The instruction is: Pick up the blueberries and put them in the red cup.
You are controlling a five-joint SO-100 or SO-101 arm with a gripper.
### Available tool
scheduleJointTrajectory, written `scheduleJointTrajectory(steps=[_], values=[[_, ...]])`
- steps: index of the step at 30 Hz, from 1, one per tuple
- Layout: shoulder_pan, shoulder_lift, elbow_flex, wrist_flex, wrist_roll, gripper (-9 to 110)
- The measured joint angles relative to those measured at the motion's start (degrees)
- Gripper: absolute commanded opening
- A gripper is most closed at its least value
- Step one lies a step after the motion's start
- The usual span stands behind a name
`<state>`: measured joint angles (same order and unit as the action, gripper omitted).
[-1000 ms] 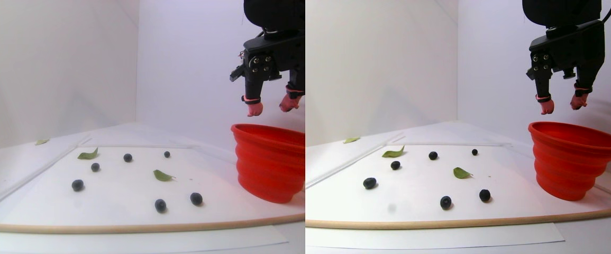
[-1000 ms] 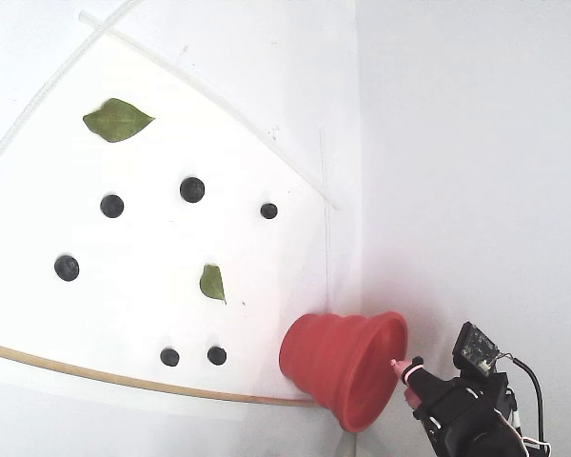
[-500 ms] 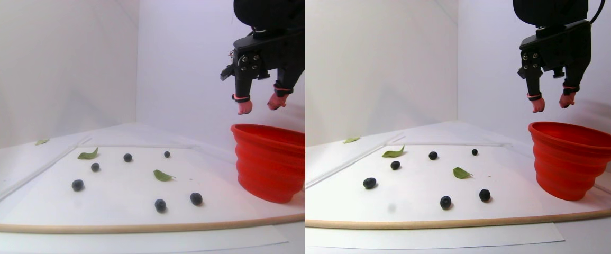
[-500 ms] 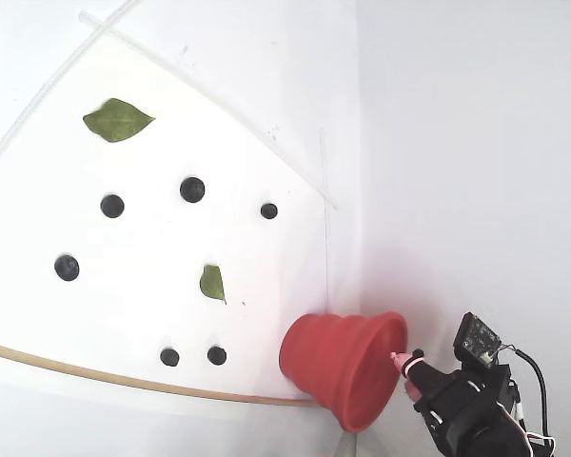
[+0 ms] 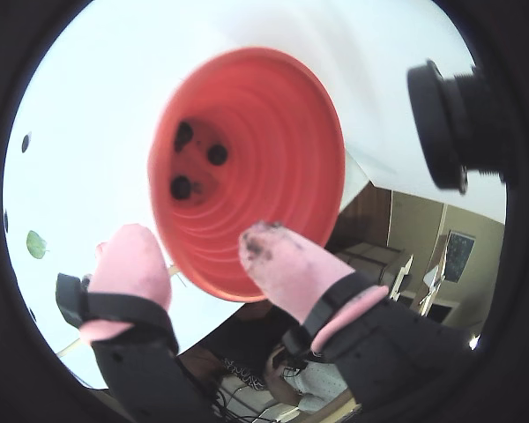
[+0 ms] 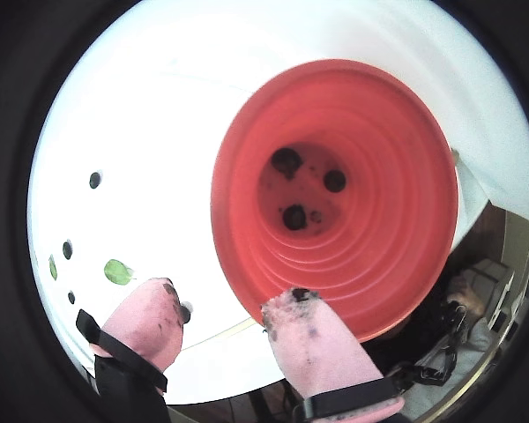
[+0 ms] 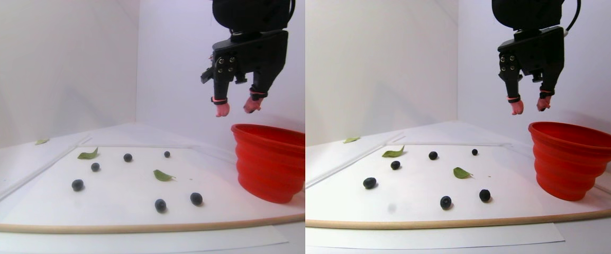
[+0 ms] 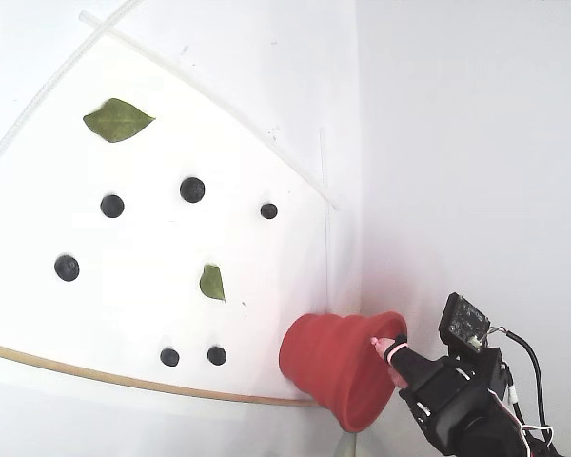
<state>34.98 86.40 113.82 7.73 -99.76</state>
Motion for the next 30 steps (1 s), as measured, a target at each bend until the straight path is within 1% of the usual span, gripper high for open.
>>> scheduleJointTrajectory(steps=[10,21,30], values=[[-4.04,0.00,0.00,-0.09,0.70,18],[-7.21,-1.76,0.00,-6.42,1.58,18],[-8.88,-5.63,0.00,-8.70,2.99,18]])
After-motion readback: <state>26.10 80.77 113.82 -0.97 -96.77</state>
